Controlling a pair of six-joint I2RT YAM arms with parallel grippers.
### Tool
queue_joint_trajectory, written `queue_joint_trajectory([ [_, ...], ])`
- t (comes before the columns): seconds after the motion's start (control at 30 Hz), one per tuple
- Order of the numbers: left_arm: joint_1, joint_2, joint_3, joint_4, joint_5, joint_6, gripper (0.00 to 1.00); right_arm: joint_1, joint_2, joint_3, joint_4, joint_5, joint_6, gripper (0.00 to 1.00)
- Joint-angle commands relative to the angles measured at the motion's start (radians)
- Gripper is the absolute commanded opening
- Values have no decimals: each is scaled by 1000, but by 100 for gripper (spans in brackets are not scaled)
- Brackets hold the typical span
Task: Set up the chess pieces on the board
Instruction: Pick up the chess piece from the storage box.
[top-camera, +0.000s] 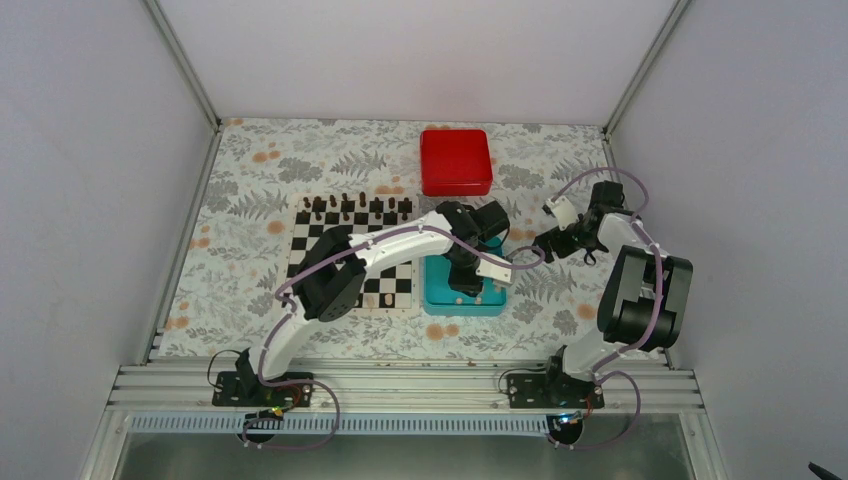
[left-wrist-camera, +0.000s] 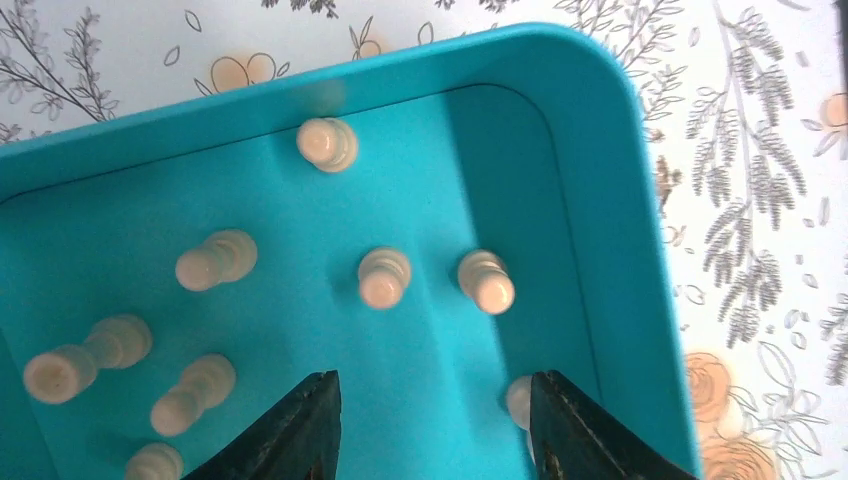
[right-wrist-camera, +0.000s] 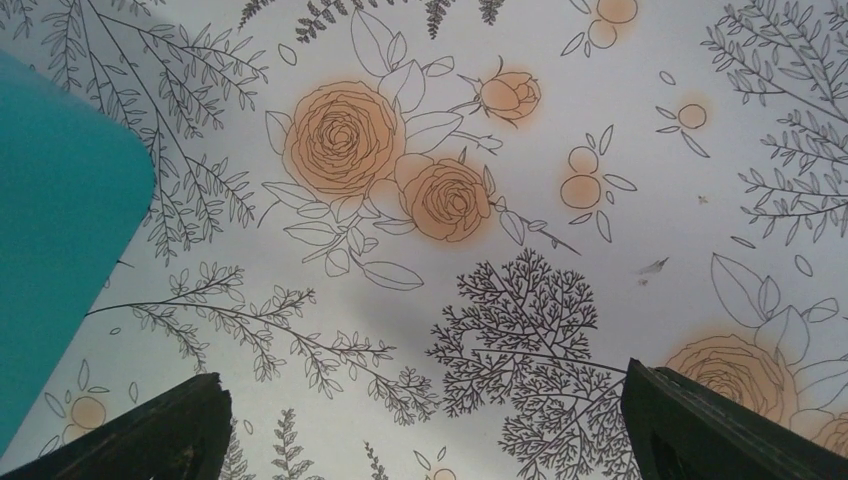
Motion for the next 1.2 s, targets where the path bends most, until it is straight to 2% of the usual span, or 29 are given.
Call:
queue_joint_trajectory([
  [0.0, -1, -87, -34, 19, 48, 15, 48, -13, 16, 27, -18, -30, -20, 100],
  [0.2, 10, -149, -139, 87, 3, 11, 48, -13, 22, 22, -13, -28, -19, 100],
  [0.57, 84, -141, -171, 113, -110, 31, 48, -12, 14, 24, -19, -37, -23, 100],
  [0.77, 126, -200, -186, 133, -145, 19, 48, -3, -9, 55, -60, -45, -41, 100],
  [0.8, 133, -224, -191, 136, -150, 18, 50, 8, -23, 69, -77, -45, -50, 100],
  [0.9, 168, -313, -201, 148, -173, 11, 70, 69, -83, 128, -154, -11, -80, 100],
  [1.03, 255, -447, -219, 169, -229, 10, 79, 196, -128, 243, -309, 24, -123, 99],
  [1.13, 344, -530, -241, 179, -237, 2, 88, 304, -139, 289, -368, 80, -128, 93],
  [1.17, 371, -554, -258, 192, -249, -1, 97, 337, -140, 295, -381, 94, -125, 90],
])
